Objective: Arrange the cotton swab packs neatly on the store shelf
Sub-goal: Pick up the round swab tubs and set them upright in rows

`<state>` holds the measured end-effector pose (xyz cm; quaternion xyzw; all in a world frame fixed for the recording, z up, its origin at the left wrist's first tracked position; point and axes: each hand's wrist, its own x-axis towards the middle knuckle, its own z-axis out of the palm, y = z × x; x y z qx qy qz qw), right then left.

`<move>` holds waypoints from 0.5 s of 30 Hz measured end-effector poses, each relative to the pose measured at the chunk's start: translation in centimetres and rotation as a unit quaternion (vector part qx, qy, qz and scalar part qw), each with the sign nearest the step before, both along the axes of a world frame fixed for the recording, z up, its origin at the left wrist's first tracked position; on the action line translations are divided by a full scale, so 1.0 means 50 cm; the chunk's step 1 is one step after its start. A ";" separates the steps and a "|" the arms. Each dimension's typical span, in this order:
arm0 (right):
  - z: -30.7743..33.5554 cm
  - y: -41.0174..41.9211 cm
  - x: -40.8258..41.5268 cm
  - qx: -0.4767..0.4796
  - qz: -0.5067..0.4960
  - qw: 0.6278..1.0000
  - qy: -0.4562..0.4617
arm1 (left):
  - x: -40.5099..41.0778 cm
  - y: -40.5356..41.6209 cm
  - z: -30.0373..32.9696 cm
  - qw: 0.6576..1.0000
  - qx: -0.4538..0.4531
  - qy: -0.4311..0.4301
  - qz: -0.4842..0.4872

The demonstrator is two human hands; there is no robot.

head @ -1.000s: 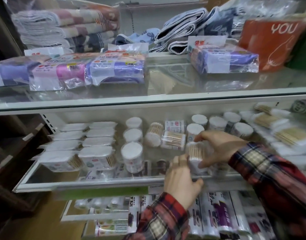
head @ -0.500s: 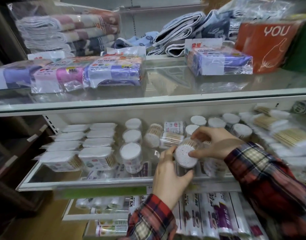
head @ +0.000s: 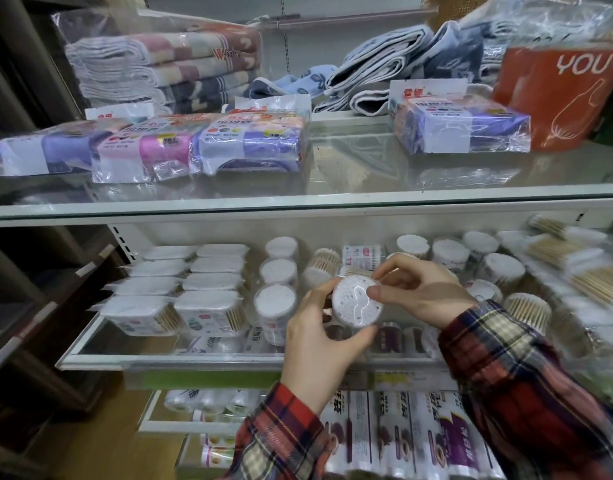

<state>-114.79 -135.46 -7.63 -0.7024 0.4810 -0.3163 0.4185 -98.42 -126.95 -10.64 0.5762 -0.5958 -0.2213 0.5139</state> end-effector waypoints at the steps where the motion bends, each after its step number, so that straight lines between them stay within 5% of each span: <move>1: -0.002 0.003 0.004 0.006 -0.001 1.000 -0.004 | 0.003 0.002 0.001 1.000 0.000 0.007 -0.001; 15: -0.037 0.010 0.023 0.050 -0.007 0.995 -0.085 | 0.052 -0.006 0.015 0.994 0.039 0.101 -0.027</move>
